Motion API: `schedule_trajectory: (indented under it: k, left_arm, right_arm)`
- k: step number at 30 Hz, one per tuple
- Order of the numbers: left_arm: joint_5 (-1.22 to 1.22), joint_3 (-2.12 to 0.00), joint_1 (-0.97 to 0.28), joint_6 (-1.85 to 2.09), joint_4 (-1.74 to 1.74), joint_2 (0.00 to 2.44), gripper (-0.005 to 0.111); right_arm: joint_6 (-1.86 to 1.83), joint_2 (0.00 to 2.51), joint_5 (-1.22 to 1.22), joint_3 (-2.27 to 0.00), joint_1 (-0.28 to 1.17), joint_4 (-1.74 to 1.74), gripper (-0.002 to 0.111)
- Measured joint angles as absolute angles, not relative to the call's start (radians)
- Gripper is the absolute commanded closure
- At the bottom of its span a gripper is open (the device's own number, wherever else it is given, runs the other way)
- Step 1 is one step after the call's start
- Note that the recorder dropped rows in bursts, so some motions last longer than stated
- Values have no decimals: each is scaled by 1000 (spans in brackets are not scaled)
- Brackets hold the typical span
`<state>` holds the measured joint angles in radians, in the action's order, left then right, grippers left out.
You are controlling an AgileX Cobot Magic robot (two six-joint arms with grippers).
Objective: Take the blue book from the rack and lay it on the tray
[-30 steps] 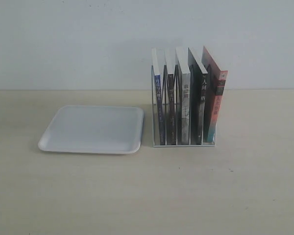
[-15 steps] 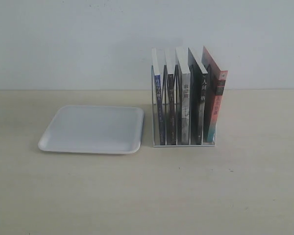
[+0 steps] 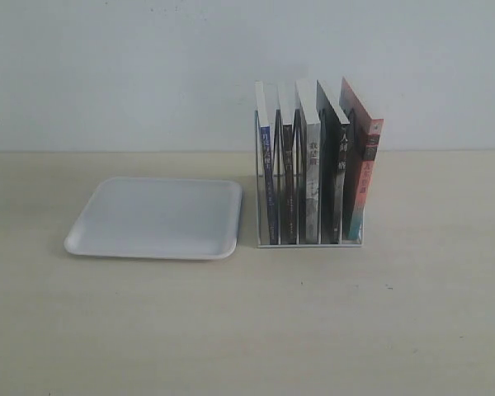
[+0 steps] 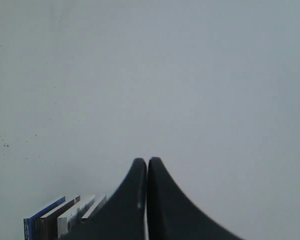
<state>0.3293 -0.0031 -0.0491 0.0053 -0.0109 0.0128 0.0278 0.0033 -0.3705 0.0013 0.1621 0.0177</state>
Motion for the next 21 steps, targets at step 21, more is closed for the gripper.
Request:
schedule_trajectory:
  k: [21]
  left_arm:
    - [329, -3, -49, 5, -11, 13, 103]
  right_arm:
    - [-25, 275, 188, -466, 162, 20, 108]
